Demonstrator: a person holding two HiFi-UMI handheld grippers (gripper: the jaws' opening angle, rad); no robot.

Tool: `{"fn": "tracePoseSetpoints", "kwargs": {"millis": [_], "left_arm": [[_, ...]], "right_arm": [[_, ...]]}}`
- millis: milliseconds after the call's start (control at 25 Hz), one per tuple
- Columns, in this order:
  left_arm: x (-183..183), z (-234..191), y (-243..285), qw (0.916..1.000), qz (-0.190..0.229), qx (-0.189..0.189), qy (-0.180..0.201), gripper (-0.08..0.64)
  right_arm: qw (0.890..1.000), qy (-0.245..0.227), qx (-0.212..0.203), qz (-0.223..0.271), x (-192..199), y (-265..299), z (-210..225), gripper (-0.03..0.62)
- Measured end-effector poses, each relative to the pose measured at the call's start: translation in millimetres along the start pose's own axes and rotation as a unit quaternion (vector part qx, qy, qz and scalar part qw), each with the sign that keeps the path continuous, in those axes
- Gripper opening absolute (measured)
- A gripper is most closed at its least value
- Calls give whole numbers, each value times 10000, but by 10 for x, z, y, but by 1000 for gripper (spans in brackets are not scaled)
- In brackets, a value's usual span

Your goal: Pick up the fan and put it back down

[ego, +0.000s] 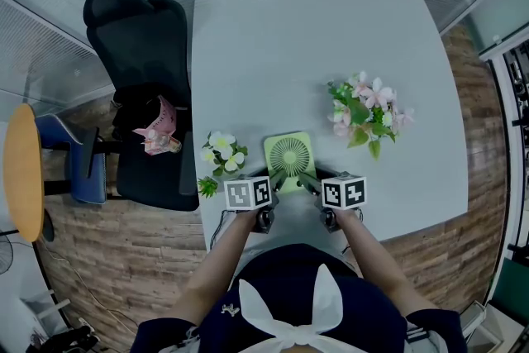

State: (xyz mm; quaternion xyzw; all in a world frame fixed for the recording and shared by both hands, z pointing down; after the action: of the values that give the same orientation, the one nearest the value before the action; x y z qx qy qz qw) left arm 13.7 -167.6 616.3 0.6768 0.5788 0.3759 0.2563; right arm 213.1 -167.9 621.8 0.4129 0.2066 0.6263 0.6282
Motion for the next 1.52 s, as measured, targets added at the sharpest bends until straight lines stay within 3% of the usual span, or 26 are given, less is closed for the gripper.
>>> {"fn": "tracePoseSetpoints", "kwargs": {"millis": [280,520,840,1200,1520], "left_arm": [[-49,48,-139,9988,374,-272,140,207],[-117,111,-348,9963,768,-290,244,206],[-119,277,-548,9924,1151,-157,417,206],[-44,516,-762,9836,1558,-130,902,103],[41,731,-895,9733,1703,-70,1537,33]], "right_arm": [[9978,-266,383,476,-30,-138,-64,207],[9952,-337,423,821,-28,-301,-158,198],[9857,-558,598,1472,-44,-547,-364,128],[9749,-700,750,1978,10,-767,-609,12],[9686,-871,644,2238,106,-873,-803,5]]}}
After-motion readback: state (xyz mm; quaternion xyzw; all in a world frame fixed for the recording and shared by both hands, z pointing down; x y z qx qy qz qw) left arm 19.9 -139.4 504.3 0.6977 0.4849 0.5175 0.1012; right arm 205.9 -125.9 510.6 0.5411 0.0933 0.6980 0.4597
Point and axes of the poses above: the fingertips, and each gripper's own axes: y forward along the fingers, z to its right, x out of its underside, the point moved 9 cm from there along -y, backward along the fingers, and after that the axes turned 12 degrees about -z, right-handed, at the moved point
